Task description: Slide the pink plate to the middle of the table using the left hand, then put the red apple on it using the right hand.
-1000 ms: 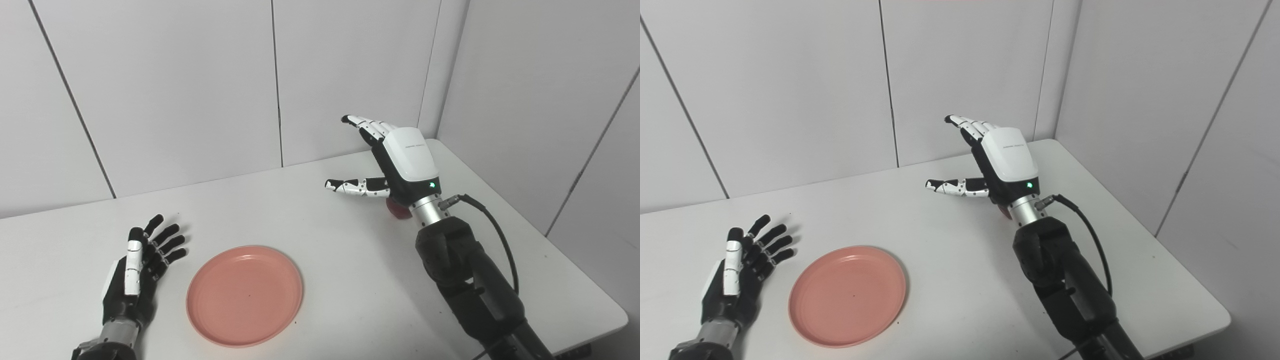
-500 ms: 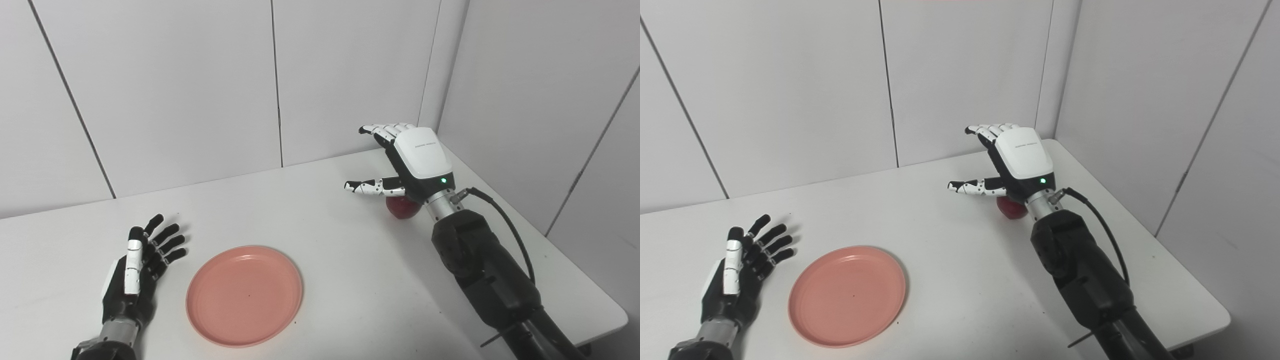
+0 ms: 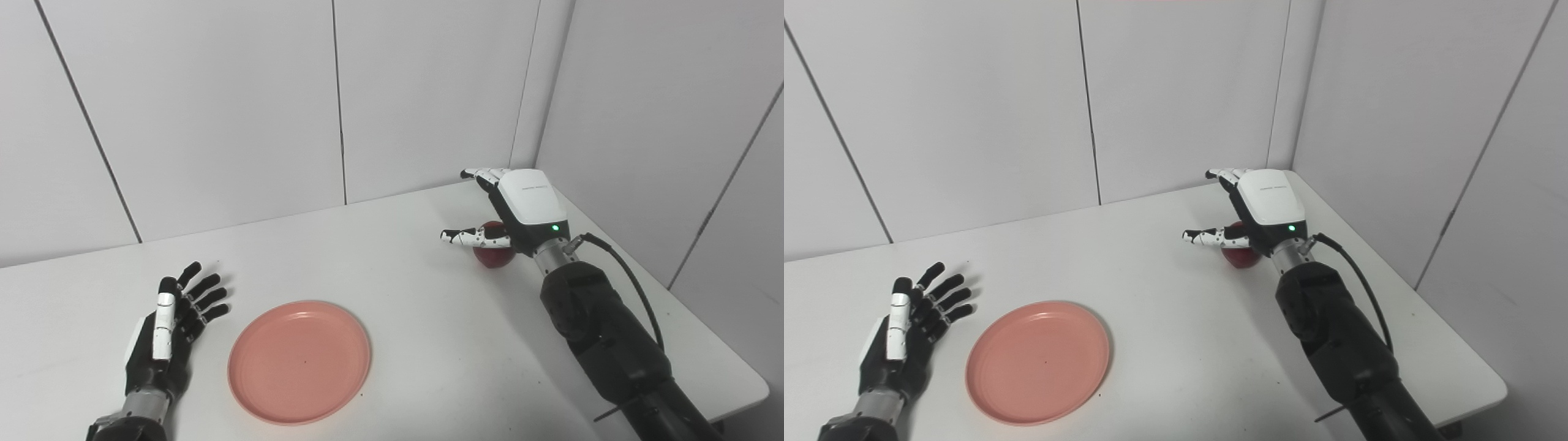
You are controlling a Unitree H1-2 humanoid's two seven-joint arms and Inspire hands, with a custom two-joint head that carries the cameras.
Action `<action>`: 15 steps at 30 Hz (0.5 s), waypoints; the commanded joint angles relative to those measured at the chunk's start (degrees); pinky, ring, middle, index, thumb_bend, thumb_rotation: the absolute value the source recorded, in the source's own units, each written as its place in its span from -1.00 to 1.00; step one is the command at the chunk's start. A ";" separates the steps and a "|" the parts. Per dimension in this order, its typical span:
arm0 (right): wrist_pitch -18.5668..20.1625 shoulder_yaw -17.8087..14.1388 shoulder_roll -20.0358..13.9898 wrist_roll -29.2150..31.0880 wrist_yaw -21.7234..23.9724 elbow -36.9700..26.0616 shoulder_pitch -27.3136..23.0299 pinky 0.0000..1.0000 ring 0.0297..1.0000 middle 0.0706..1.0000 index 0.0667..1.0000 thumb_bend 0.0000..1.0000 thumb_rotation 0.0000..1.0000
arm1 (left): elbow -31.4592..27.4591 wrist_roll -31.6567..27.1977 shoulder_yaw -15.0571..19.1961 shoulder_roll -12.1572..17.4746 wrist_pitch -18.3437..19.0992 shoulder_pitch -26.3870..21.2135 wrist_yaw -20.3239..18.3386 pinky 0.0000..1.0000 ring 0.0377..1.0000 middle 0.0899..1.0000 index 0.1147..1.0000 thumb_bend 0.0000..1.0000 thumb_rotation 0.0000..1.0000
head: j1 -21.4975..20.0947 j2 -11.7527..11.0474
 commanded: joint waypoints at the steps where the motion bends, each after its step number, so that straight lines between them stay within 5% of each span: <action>1: 0.54 -1.18 -1.71 0.62 -2.13 -0.17 -1.74 0.42 0.52 0.54 0.53 0.79 0.55 | 1.70 0.59 -0.33 0.52 2.72 1.15 -0.02 0.44 0.56 0.61 0.70 0.37 0.90 | 0.03 0.04; 15: 1.18 -1.06 -2.23 1.49 -2.79 3.39 -0.61 0.40 0.53 0.56 0.56 0.76 0.51 | 1.51 0.24 -0.59 0.72 2.52 1.60 -0.81 0.48 0.59 0.62 0.70 0.36 0.90 | 0.18 0.24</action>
